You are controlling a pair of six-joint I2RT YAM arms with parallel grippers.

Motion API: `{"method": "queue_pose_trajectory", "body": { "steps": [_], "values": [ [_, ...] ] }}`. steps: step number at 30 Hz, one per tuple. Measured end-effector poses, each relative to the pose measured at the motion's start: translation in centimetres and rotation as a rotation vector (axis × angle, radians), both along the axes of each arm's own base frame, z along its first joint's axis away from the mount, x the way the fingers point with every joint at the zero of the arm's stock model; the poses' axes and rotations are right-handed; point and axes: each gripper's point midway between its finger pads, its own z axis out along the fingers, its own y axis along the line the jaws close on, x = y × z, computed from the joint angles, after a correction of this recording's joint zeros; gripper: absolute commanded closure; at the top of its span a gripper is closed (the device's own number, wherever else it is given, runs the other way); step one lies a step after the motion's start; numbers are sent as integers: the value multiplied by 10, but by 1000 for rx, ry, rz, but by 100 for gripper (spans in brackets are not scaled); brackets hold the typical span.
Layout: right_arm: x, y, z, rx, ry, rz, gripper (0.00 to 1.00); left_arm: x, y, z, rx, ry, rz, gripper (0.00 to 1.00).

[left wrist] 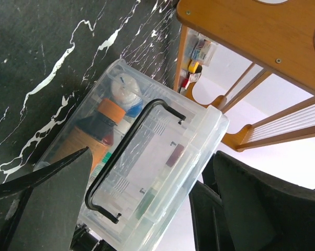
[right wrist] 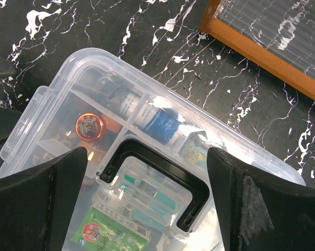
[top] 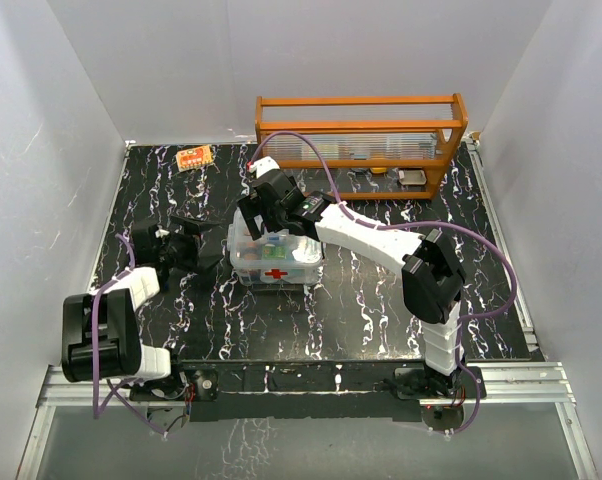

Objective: Organize the medicine kit

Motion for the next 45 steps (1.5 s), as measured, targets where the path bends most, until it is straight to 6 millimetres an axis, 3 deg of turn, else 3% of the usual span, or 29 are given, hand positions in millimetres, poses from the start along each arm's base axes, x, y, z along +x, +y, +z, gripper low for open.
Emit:
{"method": "queue_pose_trajectory", "body": {
  "steps": [7, 12, 17, 31, 35, 45],
  "values": [
    [-1, 1, 0, 2, 2, 5, 4, 4, 0, 5, 4, -43, -7, 1],
    [-1, 1, 0, 2, 2, 5, 4, 4, -3, -8, -10, -8, -27, 1],
    [-1, 1, 0, 2, 3, 6, 4, 6, -9, -8, -56, -29, -72, 1],
    [-2, 2, 0, 4, 4, 6, 5, 11, -16, 14, -158, -106, -122, 1],
    [-2, 3, 0, 6, 5, 5, 6, 9, -16, 18, -133, -128, -138, 1],
    [-3, 3, 0, 7, 7, 4, 7, 6, -19, 52, -3, -225, -247, 2]
  ]
}}
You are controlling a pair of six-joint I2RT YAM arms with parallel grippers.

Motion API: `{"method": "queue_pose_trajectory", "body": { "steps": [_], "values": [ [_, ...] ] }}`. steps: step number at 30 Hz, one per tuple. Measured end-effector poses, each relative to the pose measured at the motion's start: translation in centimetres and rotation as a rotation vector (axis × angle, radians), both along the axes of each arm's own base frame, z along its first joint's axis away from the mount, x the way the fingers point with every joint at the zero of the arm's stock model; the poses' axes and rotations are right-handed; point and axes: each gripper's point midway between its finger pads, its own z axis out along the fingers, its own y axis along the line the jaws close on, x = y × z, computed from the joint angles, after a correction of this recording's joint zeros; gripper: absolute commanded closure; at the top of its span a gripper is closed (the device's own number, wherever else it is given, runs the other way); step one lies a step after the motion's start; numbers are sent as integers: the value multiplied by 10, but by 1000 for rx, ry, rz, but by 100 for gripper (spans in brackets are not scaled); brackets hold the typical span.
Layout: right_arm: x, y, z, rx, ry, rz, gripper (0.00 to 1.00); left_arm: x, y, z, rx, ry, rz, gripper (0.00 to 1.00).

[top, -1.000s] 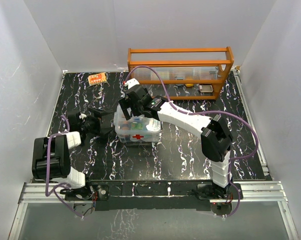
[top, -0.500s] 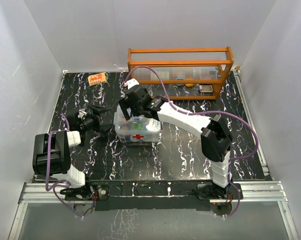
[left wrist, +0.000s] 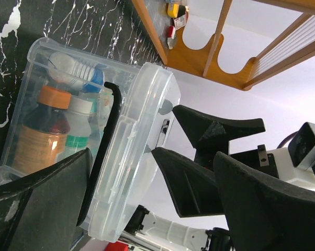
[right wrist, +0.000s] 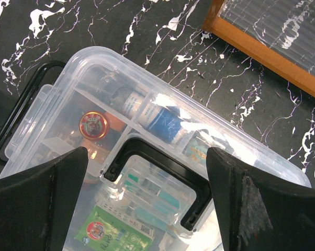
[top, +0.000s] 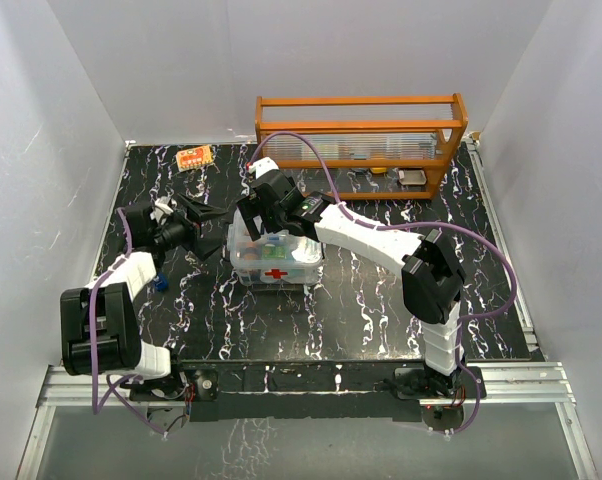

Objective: Organize the medicine kit

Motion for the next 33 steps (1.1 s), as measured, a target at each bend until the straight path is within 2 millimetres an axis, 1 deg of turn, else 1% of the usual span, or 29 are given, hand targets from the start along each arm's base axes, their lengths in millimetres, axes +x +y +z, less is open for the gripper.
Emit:
{"method": "queue_pose_trajectory", "body": {
  "steps": [3, 10, 14, 19, 26, 30, 33],
  "values": [
    [0, 0, 0, 1, 1, -1, 8, -2, 0, -1, 38, 1, -24, 4],
    [0, 0, 0, 3, 2, -2, 9, -13, -4, -11, 81, 37, -75, 13],
    [0, 0, 0, 4, 4, -4, 9, -16, -11, -9, 104, 34, -112, 20],
    [0, 1, 0, 6, 6, -4, 10, -15, -14, -6, 175, 15, -144, 31],
    [-1, 1, 0, 9, 7, -6, 10, -21, -10, -18, 254, 46, -160, 46],
    [0, 1, 0, 9, 8, -7, 10, -26, -11, -23, 281, 57, -177, 49],
    [-1, 1, 0, 10, 8, -8, 11, -27, -13, -23, 308, 51, -199, 49]
  ]
}}
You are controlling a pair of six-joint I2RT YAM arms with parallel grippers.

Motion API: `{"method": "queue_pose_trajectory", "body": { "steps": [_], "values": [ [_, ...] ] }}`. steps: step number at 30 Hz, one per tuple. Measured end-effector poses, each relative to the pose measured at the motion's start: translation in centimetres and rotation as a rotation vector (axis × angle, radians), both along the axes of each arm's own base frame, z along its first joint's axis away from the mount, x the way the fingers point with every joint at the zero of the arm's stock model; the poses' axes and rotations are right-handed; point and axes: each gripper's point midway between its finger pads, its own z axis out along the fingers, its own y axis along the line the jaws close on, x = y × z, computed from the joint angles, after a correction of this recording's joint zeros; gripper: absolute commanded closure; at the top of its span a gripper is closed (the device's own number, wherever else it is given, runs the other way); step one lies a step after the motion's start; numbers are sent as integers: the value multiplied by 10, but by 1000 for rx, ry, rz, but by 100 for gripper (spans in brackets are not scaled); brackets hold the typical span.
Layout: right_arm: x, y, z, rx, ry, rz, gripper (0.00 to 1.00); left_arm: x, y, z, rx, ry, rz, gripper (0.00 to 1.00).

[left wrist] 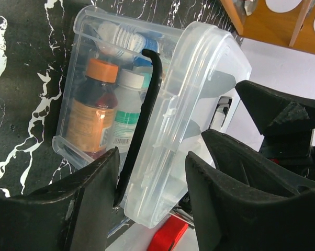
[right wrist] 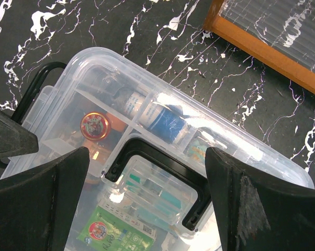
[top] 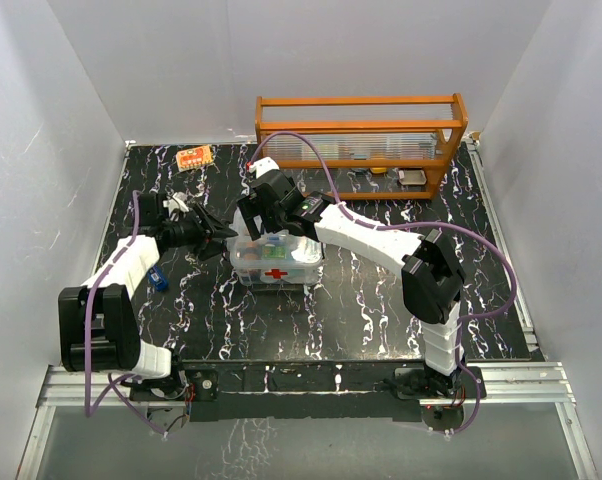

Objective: Organize the medicine kit

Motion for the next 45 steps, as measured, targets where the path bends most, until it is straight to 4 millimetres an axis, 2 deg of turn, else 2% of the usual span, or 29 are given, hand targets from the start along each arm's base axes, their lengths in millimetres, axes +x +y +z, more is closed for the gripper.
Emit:
{"method": "queue_pose_trajectory", "body": {
  "steps": [7, 14, 25, 29, 32, 45],
  "values": [
    [0, 0, 0, 1, 0, -4, 11, 4, -5, 6, 90, -34, -59, 55],
    [0, 0, 0, 2, 1, -7, 11, 6, -5, 2, 236, -40, -103, 59],
    [0, 0, -1, 1, -1, -8, 11, 6, 5, 2, 393, -62, -139, 55],
    [1, 0, 0, 2, -1, -8, 11, 6, 6, 2, 422, -66, -157, 62],
    [0, 0, -1, 2, -1, -8, 11, 8, 3, 4, 428, -80, -174, 70],
    [1, 0, -1, 2, -1, -9, 11, 12, 4, 9, 503, -104, -186, 85]
  ]
}}
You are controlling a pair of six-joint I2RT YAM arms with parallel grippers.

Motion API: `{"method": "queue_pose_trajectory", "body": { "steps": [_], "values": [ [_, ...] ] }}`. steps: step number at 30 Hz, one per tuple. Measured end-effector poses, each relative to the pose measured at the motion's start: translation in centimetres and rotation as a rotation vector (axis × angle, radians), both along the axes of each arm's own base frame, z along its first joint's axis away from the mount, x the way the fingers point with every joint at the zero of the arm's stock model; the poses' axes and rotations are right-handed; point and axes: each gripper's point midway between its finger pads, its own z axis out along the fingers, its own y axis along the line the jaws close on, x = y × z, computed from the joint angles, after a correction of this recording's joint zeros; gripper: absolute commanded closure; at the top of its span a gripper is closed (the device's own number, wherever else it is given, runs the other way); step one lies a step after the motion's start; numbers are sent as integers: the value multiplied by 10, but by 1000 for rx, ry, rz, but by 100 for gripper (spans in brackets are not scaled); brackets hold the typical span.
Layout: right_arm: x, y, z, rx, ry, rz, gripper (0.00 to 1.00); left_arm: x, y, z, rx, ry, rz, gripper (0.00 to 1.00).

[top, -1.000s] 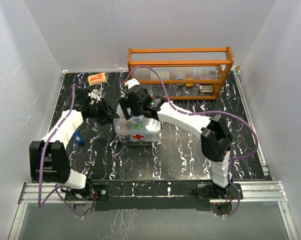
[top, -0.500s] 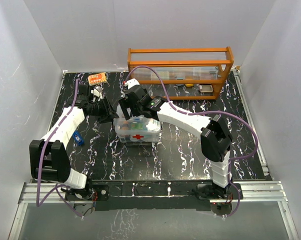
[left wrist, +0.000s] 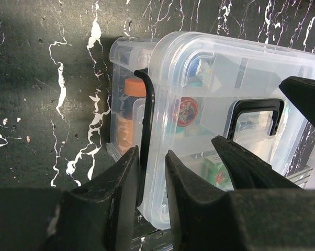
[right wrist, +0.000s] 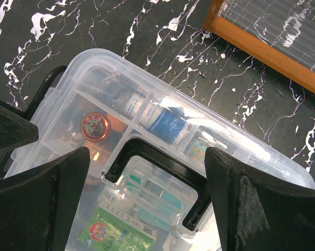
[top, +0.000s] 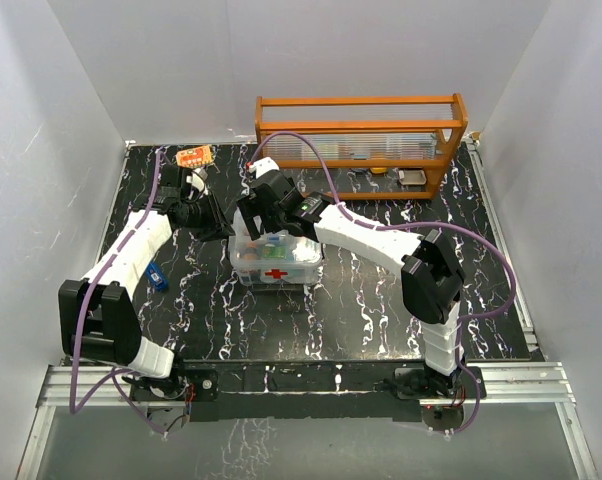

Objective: Organize the medicine kit

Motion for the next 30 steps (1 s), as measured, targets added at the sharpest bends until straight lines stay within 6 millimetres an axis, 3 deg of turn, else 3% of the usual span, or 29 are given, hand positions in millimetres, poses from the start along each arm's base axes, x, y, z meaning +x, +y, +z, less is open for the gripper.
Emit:
{"method": "queue_pose_trajectory", "body": {
  "steps": [3, 7, 19, 25, 28, 30],
  "values": [
    [0, 0, 0, 2, 1, -2, 12, 1, 0, 1, 5, -4, -1, 91],
    [0, 1, 2, 10, 5, -9, 12, 2, -4, 1, -4, -6, -6, 89],
    [-7, -11, 14, 34, 42, -97, 12, 6, -2, 12, 33, 6, -11, 37],
    [-32, -61, 58, 82, -19, -188, 11, 10, 5, 36, 74, -59, -2, 24],
    [-51, -99, 84, 119, -71, -244, 11, 6, 12, 55, 101, -123, 6, 5],
    [-61, -120, 95, 140, -101, -277, 10, 0, 18, 72, 116, -183, 10, 1]
  ]
}}
